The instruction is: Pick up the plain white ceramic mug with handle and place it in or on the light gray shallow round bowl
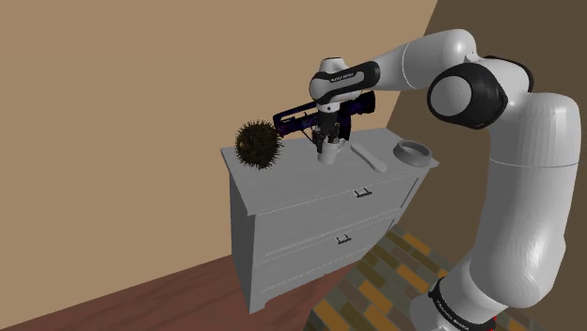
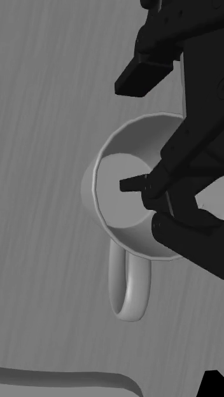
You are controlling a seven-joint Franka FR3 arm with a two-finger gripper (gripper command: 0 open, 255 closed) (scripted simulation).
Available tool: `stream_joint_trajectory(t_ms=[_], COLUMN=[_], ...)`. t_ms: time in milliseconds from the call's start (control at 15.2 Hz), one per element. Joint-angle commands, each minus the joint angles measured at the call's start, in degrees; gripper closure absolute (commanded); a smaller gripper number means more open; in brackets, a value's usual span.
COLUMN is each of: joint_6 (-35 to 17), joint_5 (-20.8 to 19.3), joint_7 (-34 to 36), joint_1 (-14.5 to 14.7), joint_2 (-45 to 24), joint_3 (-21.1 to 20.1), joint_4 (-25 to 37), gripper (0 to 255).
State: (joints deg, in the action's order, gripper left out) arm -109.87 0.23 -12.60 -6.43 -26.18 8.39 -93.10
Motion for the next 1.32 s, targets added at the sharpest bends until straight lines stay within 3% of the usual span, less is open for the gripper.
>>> stream_joint_trajectory(t_ms=[0, 528, 1254], joint_6=[0.0, 0.0, 7.3], joint_5=[0.0, 0.0, -0.3], joint_7=[0.0, 0.0, -0.1], joint_1=[0.0, 0.0, 0.1], joint_2=[0.0, 0.0, 2.6], joint_3=[0.0, 0.0, 0.2], joint_4=[0.0, 0.0, 4.7], gripper=[255, 255, 255])
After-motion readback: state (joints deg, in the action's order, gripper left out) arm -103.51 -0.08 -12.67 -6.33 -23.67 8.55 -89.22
